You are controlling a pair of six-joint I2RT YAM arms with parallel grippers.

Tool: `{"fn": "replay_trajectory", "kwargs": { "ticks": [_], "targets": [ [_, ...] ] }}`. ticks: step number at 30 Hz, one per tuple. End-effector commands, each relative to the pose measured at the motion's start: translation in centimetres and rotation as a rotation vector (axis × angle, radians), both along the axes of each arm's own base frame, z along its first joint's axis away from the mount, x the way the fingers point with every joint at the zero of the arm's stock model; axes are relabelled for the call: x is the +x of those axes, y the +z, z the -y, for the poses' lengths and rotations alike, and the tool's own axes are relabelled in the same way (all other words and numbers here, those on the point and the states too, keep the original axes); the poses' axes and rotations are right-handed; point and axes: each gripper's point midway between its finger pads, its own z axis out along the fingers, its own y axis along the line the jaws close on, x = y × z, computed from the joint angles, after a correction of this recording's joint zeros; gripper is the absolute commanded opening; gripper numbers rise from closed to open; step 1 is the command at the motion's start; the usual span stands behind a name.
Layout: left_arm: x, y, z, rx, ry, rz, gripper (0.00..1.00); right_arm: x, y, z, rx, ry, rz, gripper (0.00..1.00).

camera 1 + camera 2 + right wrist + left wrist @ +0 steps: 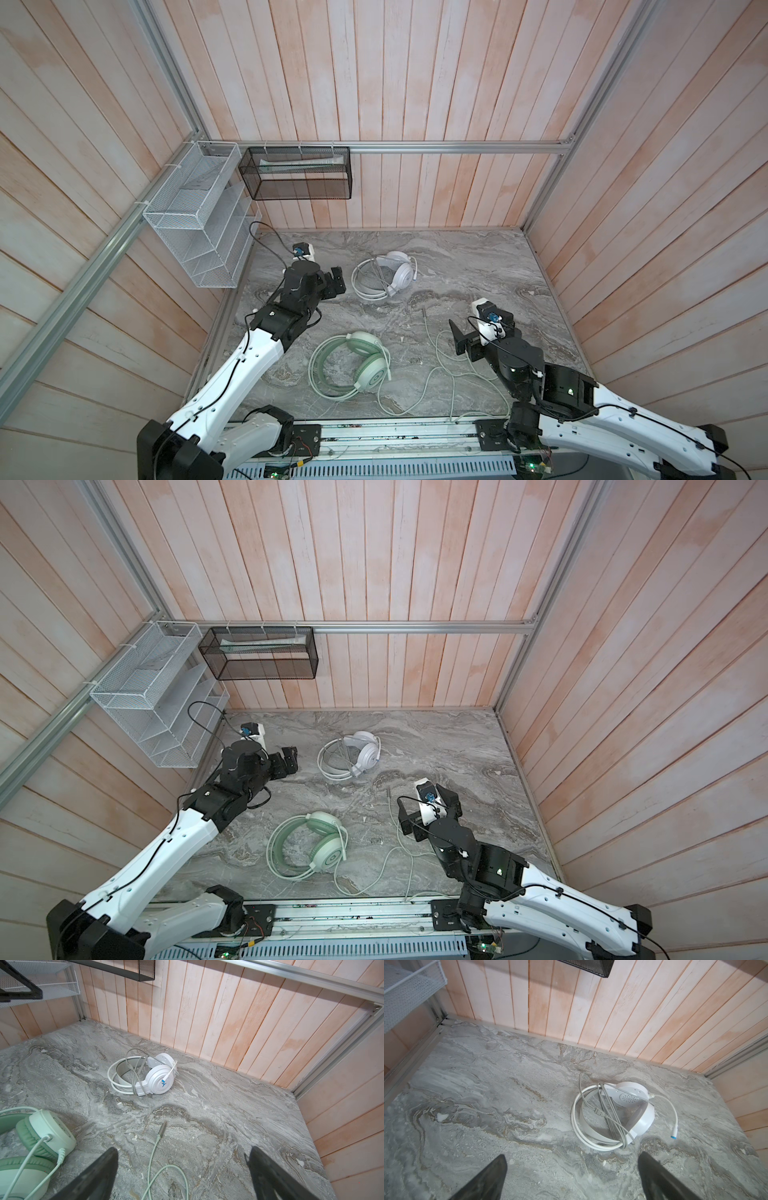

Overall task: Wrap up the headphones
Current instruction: 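Move the left gripper down to the mint-green headset's headband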

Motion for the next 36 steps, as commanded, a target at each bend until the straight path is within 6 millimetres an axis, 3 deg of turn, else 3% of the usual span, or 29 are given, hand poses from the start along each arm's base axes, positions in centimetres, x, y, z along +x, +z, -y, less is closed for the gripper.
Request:
{"fn": "replay_trajectory", "kwargs": {
  "ticks": [1,5,8,14,22,26,31,36],
  "targets": [
    [-1.0,-0.6,-1.5,-0.026,0.060,0.040,0.99,0.2,-0.2,-0.2,-0.010,0.001,0.015,0.99],
    [-1.1,-0.3,-1.2,-0.103,0.065,0.030,0.99,0.2,-0.2,-0.2,-0.008,0.005,0.019,0.99],
    [-1.0,-1.1,-0.6,-0.150,0.050,-0.009,0.99,0.1,0.2,0.5,0.018,-0.007,0.038,0.98],
    [-2.5,-2.2,-1.9,-0.140,0.123,-0.122,0.99,0.0,0.2,0.6,0.039,0.001,0.046,0.99],
    [-8.2,-8.0,-3.9,-0.185,0.239,-0.367,0.99,0.2,-0.7,-0.3,0.000,0.022,0.022,0.99],
    [-10.1,-10.8,-4.6,-0.200,0.294,-0.445,0.98,0.0,-0.7,-0.5,0.014,0.043,0.022,0.98],
    [-11.9,-13.5,-5.0,-0.241,0.362,-0.534,0.99,-0.4,-0.6,-0.8,0.036,0.078,0.020,0.99],
    [-13.4,-14.9,-5.4,-0.260,0.427,-0.609,0.98,-0.8,-0.9,-1.5,0.043,0.122,0.004,0.98]
  ]
}}
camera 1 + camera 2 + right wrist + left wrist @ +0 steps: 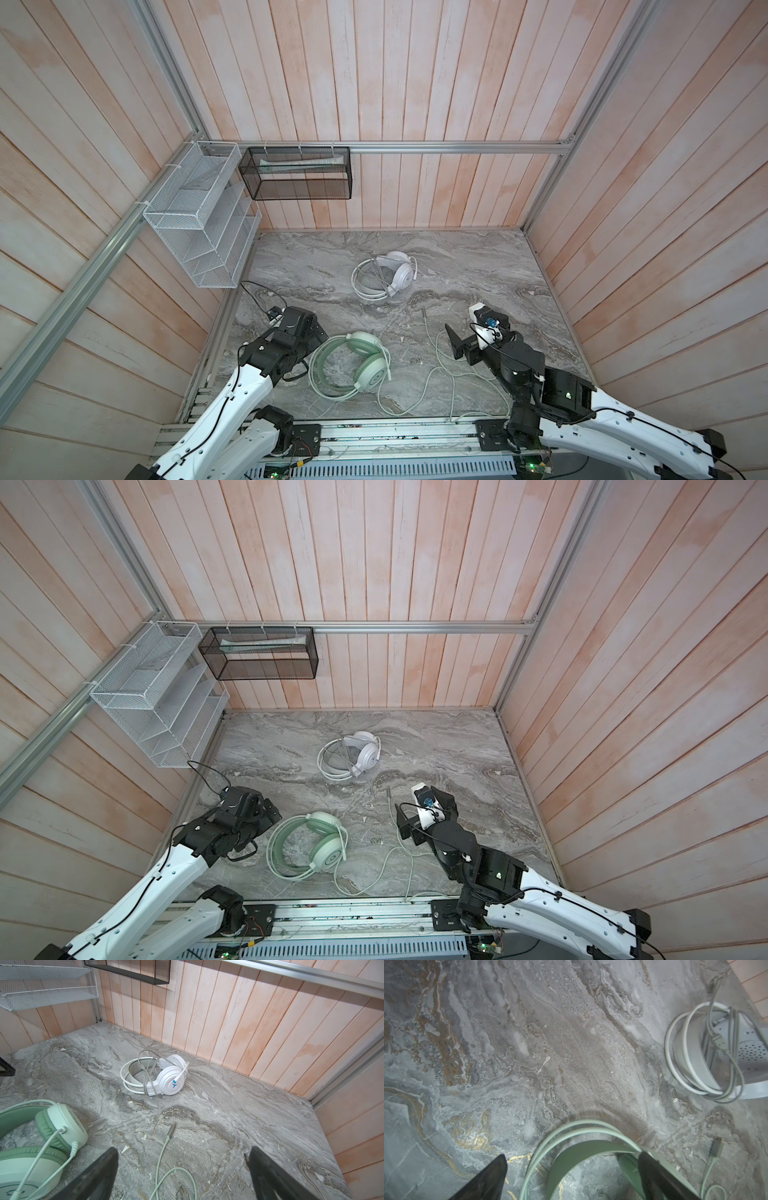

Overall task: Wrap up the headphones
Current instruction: 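Move the left gripper down to the mint-green headset's headband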

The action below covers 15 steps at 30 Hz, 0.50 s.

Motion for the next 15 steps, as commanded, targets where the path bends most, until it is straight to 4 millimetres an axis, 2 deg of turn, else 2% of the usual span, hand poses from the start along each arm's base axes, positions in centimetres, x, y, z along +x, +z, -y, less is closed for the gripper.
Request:
{"fn": "replay_trajectory", "kwargs": {
  "ticks": [1,9,15],
  "targets": [
    [-1.6,-1.2,-0.4,-0.031,0.071,-0.074,0.98,-0.3,-0.4,-0.6,0.010,0.036,-0.010,0.98],
    [-3.9,-3.7,-0.1,0.000,0.057,-0.199,0.98,-0.4,-0.6,-1.0,0.007,0.058,-0.020,0.99],
    [-4.5,-4.2,0.0,0.112,0.061,-0.233,0.99,-0.6,-0.5,-1.0,0.017,0.069,-0.017,0.99]
  ]
}}
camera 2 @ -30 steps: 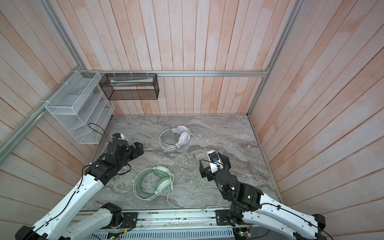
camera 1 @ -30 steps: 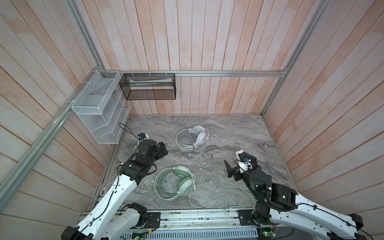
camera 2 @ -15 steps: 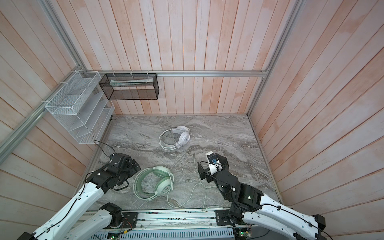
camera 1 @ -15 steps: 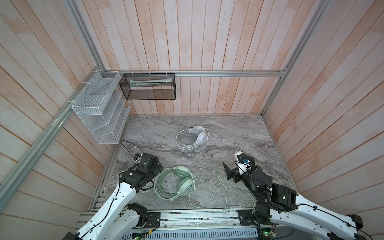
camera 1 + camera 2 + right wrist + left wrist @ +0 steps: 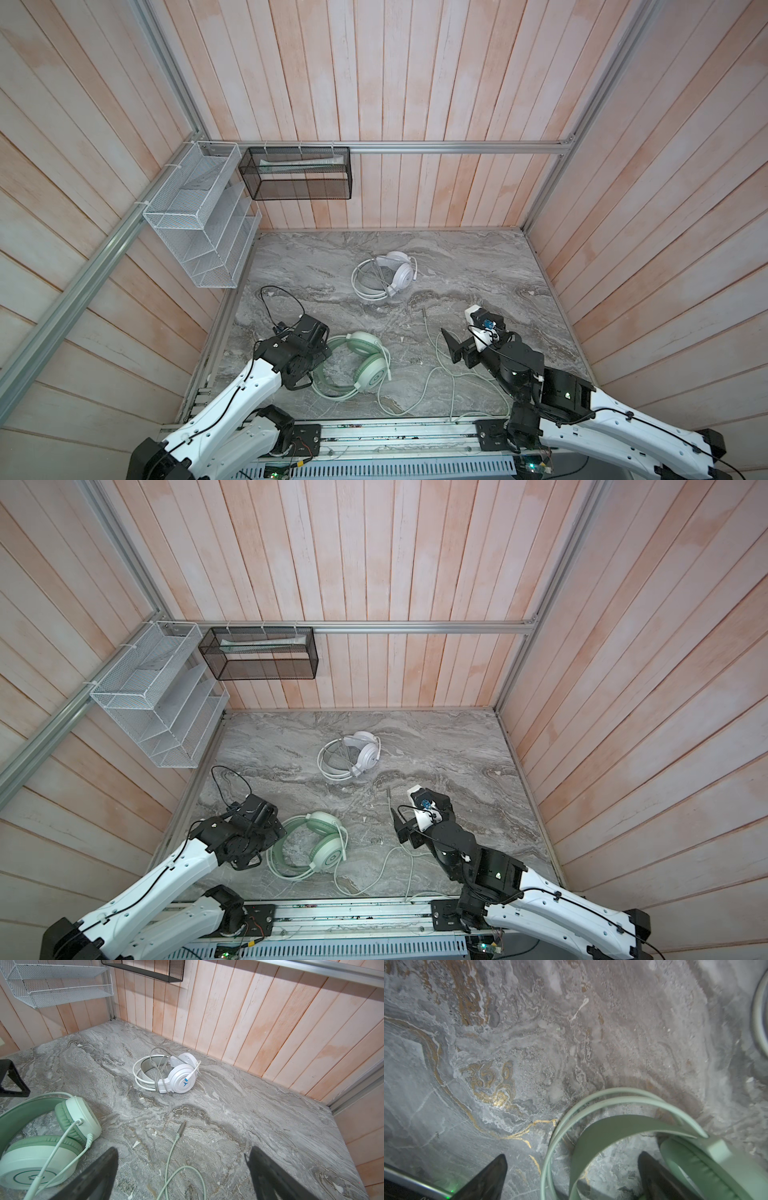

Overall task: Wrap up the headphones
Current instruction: 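Move the left gripper down to the mint-green headset's headband, then close the left gripper on the mint-green headband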

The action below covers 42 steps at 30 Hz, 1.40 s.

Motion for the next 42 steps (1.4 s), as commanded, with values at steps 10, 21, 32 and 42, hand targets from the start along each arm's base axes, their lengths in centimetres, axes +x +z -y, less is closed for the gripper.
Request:
{"fn": "replay_trajectory", "kwargs": {
  "ticks": [10,21,32,42],
  "targets": [
    [-1.6,-1.3,0.0,0.089,0.045,-0.034,0.99,-0.5,0.3,-0.7,0.037,0.055,0.003,0.98],
    [-1.9,-2.5,0.3,0.102,0.016,-0.059,0.91,-0.7,0.8,-0.4,0.052,0.056,0.013,0.99],
    [-2.5,-5.5,1.2,0.065,-0.016,-0.089,0.68,-0.8,0.6,-0.5,0.049,0.061,0.011,0.98],
    [-2.0,-6.0,0.8,0.136,-0.057,-0.099,0.43,-0.7,0.5,-0.4,0.045,0.055,0.010,0.99]
  ]
}}
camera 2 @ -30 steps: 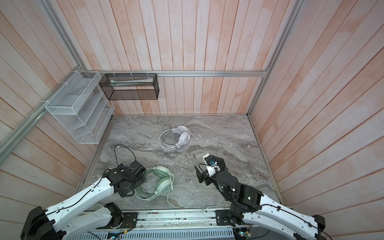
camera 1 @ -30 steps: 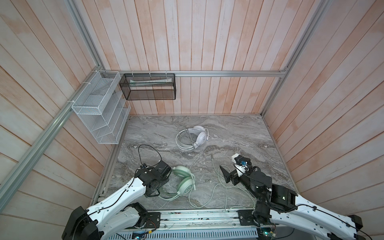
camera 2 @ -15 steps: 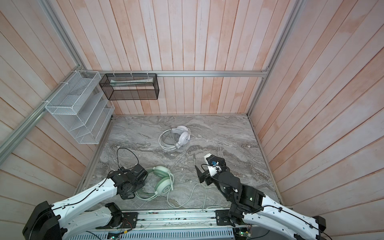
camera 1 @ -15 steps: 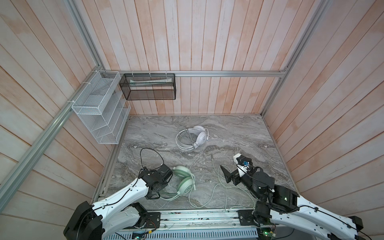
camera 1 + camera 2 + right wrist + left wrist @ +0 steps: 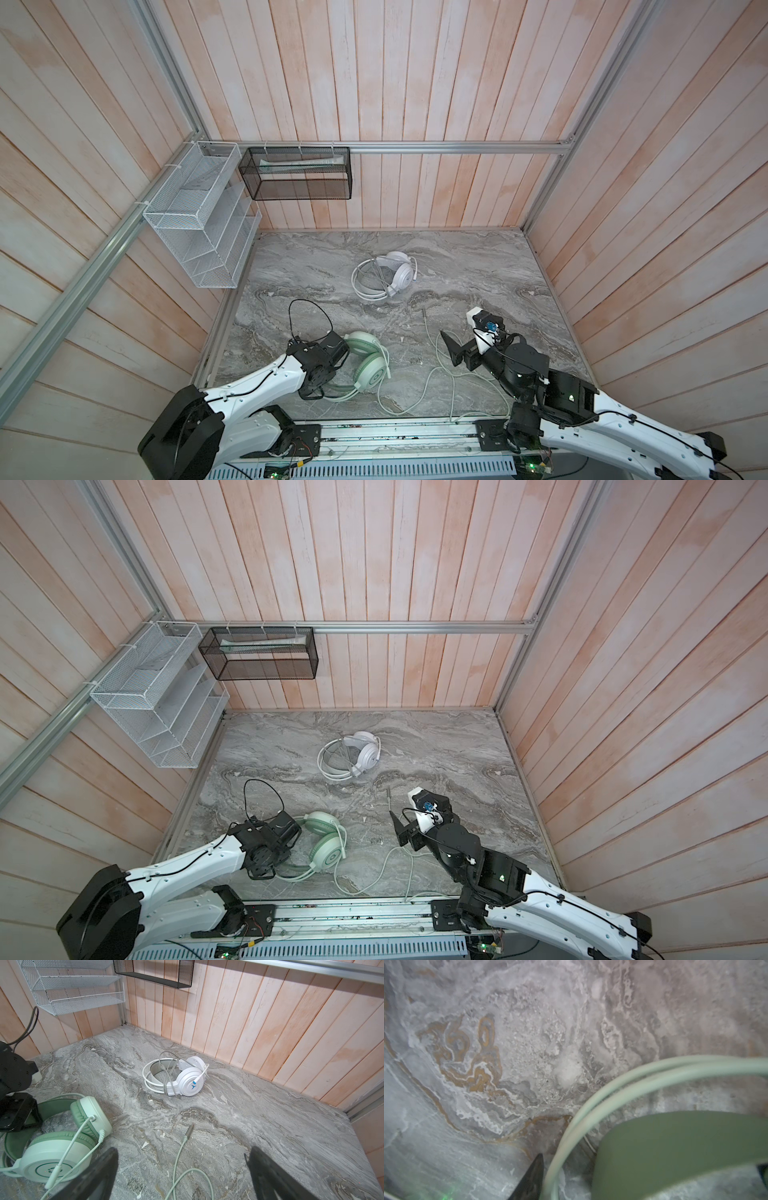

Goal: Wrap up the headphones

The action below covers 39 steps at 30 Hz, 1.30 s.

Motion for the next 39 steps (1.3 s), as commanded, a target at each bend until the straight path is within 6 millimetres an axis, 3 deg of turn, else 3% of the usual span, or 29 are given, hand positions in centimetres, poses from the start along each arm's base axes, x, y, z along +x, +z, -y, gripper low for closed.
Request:
{"fn": "replay_trajectory", "kwargs": {
  "ticks": [1,15,20,25,31,36,39],
  "targets": [
    [0.1,0.0,-0.5,0.034,-0.020,0.003,0.40,0.0,0.2,-0.1,0.007,0.004,0.009,0.98],
    [0.4,-0.1,0.0,0.043,-0.071,-0.016,0.07,0.0,0.1,-0.1,0.006,0.004,0.010,0.99],
    [1.3,1.3,0.8,0.024,-0.098,0.014,0.00,-0.1,0.1,0.0,0.007,0.004,0.011,0.99],
    [3.8,5.5,1.7,0.023,-0.138,0.115,0.00,-0.1,0.2,0.0,0.007,0.004,0.013,0.99],
    [6.7,12.0,4.3,-0.058,-0.232,0.270,0.00,-0.4,1.4,0.1,0.027,0.023,0.031,0.99],
    [8.5,19.8,4.8,-0.110,-0.261,0.472,0.00,-0.6,5.6,0.0,0.133,0.027,0.004,0.99],
    [9.0,24.7,4.9,-0.157,-0.282,0.599,0.00,-1.3,6.9,-2.0,0.207,0.108,-0.034,0.99]
  ]
}}
